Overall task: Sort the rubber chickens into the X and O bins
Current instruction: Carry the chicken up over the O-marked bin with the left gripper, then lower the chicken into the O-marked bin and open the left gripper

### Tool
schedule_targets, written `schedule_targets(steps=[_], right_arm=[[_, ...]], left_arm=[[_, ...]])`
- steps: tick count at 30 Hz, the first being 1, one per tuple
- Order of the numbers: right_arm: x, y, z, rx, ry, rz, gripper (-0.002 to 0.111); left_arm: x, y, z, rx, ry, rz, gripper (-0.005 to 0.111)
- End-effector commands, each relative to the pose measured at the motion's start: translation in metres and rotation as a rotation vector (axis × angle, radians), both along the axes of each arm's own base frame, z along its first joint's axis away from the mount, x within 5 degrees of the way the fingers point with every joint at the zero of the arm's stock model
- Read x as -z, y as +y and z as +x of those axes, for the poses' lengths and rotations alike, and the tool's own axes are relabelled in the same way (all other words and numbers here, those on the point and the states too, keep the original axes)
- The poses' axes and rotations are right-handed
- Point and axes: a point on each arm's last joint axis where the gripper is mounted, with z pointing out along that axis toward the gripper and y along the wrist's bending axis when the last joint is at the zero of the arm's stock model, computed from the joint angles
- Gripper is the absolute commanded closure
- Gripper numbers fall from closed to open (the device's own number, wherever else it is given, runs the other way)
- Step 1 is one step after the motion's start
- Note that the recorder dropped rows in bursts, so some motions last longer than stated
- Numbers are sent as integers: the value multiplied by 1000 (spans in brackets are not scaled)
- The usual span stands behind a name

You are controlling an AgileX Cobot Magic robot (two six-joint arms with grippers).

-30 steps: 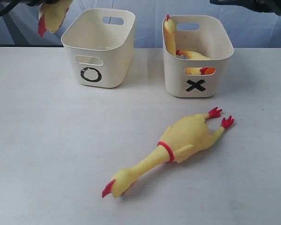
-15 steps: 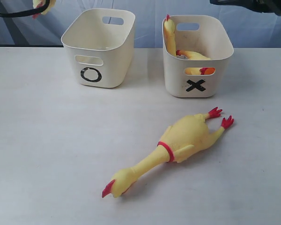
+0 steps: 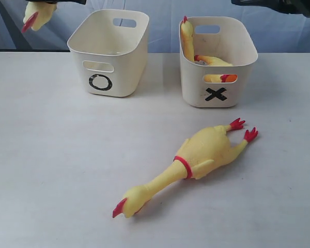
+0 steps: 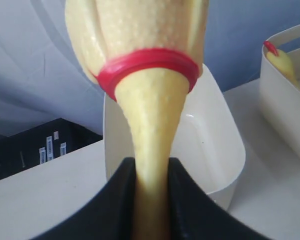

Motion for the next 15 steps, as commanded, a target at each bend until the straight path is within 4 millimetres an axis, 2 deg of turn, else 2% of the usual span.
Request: schedule_targets(steps=[1,7,12,15], right_arm=[[-1,-1,-2,5,-9,4,108],[-1,-1,-2,5,-9,4,108],[-1,-2,-1,11,-13,6,108],[-2,-2,-1,14,-16,9,108]], left_arm=[[-4,-12,13,67,101,9,107],[-8,-5,32,35,229,-34,107],[-16,16,47,-5,331,-82,107],[-15,22,56,17,415,-103,107]])
